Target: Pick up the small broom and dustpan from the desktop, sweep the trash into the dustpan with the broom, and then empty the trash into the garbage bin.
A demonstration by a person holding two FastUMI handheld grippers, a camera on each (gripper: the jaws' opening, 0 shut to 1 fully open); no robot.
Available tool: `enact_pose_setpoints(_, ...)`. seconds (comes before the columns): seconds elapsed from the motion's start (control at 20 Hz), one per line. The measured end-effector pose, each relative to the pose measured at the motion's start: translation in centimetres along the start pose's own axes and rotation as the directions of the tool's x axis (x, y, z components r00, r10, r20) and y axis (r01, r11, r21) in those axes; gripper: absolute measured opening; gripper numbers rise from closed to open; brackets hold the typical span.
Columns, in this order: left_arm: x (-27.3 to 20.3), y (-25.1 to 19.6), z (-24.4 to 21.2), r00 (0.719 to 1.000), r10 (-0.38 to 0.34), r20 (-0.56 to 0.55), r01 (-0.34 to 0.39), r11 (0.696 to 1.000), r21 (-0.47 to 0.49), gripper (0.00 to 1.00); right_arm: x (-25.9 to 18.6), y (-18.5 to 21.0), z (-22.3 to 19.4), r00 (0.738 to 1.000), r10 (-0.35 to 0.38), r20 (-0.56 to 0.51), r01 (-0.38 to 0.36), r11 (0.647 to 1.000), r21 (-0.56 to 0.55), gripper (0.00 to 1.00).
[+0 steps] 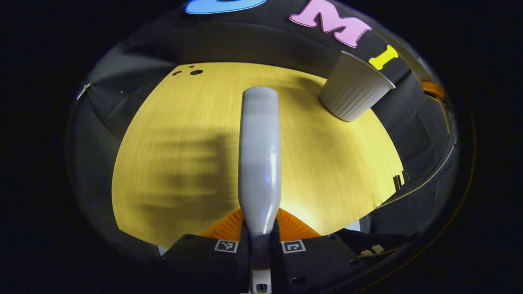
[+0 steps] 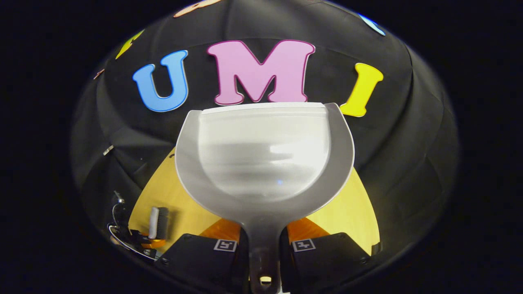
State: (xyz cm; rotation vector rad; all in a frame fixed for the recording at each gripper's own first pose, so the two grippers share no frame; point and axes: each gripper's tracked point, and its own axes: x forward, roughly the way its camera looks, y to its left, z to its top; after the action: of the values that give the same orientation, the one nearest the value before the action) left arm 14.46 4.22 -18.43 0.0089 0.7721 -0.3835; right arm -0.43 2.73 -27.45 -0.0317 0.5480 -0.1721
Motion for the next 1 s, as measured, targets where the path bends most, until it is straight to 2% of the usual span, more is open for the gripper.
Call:
enact_pose_setpoints(0.1,0.2,-0.2,-0.1,1.0,0.015,0.001,-0.015,1.0,-0.019,0.28,-0.7,3.3,-0.8,0.997,0.081,0.0,-0.081,0.996,0.039,0.34)
enact_pose_setpoints(0.2,0.3,-0.4,0.0,0.999,0.032,-0.008,-0.033,0.998,-0.051,0.25,-0.9,6.8,-1.9,0.988,0.156,-0.013,-0.154,0.986,0.065,0.34)
enact_pose_setpoints(0.25,0.2,-0.4,0.1,0.999,0.042,-0.009,-0.043,0.997,-0.058,0.28,-0.8,8.3,-2.7,0.983,0.182,-0.028,-0.181,0.982,0.053,0.34)
enact_pose_setpoints(0.3,0.1,-0.2,0.0,0.998,0.057,-0.01,-0.057,0.997,-0.057,0.25,-0.6,9.5,-3.7,0.978,0.203,-0.049,-0.201,0.979,0.034,0.34)
enact_pose_setpoints(0.35,0.1,0.1,0.0,0.997,0.072,-0.009,-0.072,0.996,-0.055,0.28,-0.2,10.4,-5.1,0.973,0.219,-0.075,-0.218,0.976,0.022,0.34)
enact_pose_setpoints(0.4,0.2,0.2,0.0,0.997,0.081,-0.011,-0.081,0.995,-0.06,0.24,0.1,11.6,-6.6,0.965,0.24,-0.101,-0.238,0.971,0.033,0.34)
enact_pose_setpoints(0.45,0.2,0.2,0.0,0.996,0.087,-0.014,-0.088,0.994,-0.072,0.28,0.4,12.6,-8.2,0.955,0.264,-0.134,-0.259,0.964,0.053,0.34)
enact_pose_setpoints(0.5,0.2,0.1,-0.1,0.995,0.093,-0.017,-0.094,0.992,-0.085,0.24,0.7,13.5,-9.9,0.943,0.283,-0.176,-0.276,0.959,0.062,0.34)
enact_pose_setpoints(0.7,0.0,0.3,-0.3,0.992,0.122,-0.037,-0.125,0.987,-0.099,0.25,1.9,14.3,-17.1,0.907,0.286,-0.31,-0.283,0.957,0.056,0.34)
enact_pose_setpoints(0.75,0.1,0.4,-0.3,0.991,0.128,-0.044,-0.131,0.987,-0.095,0.28,2.4,14.1,-18.8,0.895,0.278,-0.348,-0.275,0.96,0.06,0.34)
enact_pose_setpoints(0.8,0.1,0.4,-0.3,0.99,0.13,-0.053,-0.135,0.986,-0.093,0.24,2.8,13.9,-20.0,0.887,0.269,-0.375,-0.265,0.962,0.065,0.34)
enact_pose_setpoints(0.85,0.1,0.3,-0.3,0.989,0.13,-0.064,-0.136,0.986,-0.094,0.28,3.4,13.5,-21.5,0.878,0.258,-0.402,-0.252,0.965,0.068,0.34)
enact_pose_setpoints(0.9,-0.1,0.4,-0.3,0.988,0.131,-0.076,-0.138,0.986,-0.094,0.24,4.0,12.9,-22.9,0.869,0.244,-0.431,-0.237,0.969,0.07,0.34)
enact_pose_setpoints(1.0,-0.3,0.6,-0.1,0.984,0.145,-0.1,-0.154,0.985,-0.083,0.24,5.2,11.9,-25.3,0.855,0.21,-0.474,-0.207,0.977,0.06,0.34)
